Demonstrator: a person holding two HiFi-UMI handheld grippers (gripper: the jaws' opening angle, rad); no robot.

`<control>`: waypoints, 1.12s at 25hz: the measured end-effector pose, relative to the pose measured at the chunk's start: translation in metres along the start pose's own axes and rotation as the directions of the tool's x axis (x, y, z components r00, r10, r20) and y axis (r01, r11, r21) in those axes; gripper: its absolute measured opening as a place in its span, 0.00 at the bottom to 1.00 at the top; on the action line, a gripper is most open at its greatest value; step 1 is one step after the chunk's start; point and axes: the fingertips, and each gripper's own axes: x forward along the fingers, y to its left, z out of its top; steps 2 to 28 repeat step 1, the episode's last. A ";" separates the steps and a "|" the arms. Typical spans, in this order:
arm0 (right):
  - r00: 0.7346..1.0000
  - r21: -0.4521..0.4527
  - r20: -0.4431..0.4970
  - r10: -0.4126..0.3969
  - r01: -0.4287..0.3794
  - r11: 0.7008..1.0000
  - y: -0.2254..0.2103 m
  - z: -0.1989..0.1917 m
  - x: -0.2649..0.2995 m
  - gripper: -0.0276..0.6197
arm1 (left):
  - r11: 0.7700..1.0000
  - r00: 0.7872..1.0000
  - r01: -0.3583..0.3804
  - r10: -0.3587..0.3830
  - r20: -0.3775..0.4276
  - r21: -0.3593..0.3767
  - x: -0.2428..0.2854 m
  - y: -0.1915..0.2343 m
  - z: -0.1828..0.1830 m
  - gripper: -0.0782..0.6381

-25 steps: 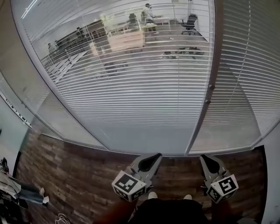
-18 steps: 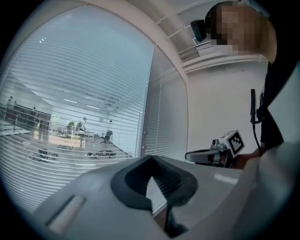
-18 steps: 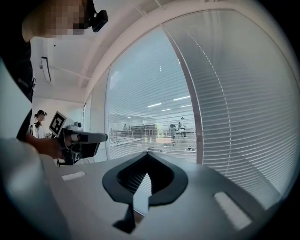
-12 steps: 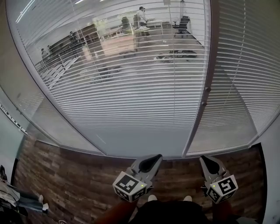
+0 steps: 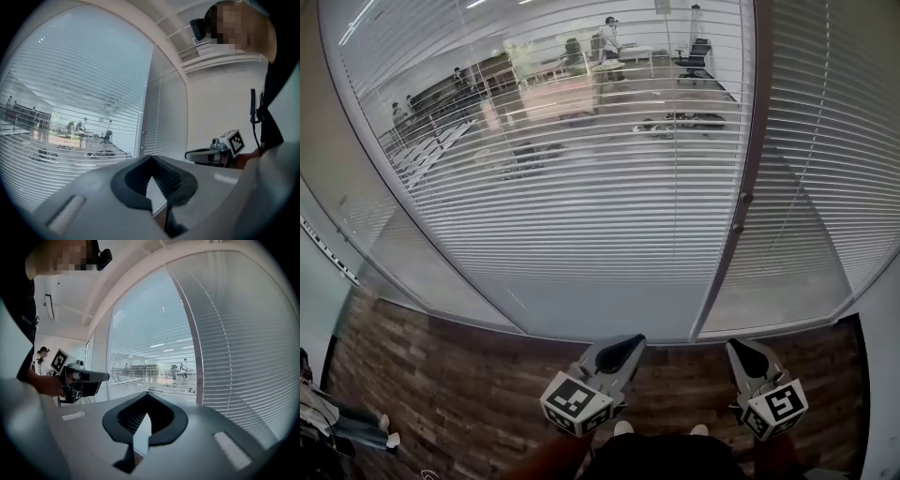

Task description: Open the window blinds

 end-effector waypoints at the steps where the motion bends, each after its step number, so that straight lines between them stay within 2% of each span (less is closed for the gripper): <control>1: 1.000 -0.004 -0.006 0.002 -0.002 1.000 0.001 -0.001 -0.001 0.08 | 1.000 1.000 0.001 -0.001 0.001 -0.001 -0.001 -0.001 0.000 0.11; 28: 1.000 -0.004 -0.006 0.002 -0.002 1.000 0.001 -0.001 -0.001 0.08 | 1.000 1.000 0.001 -0.001 0.001 -0.001 -0.001 -0.001 0.000 0.11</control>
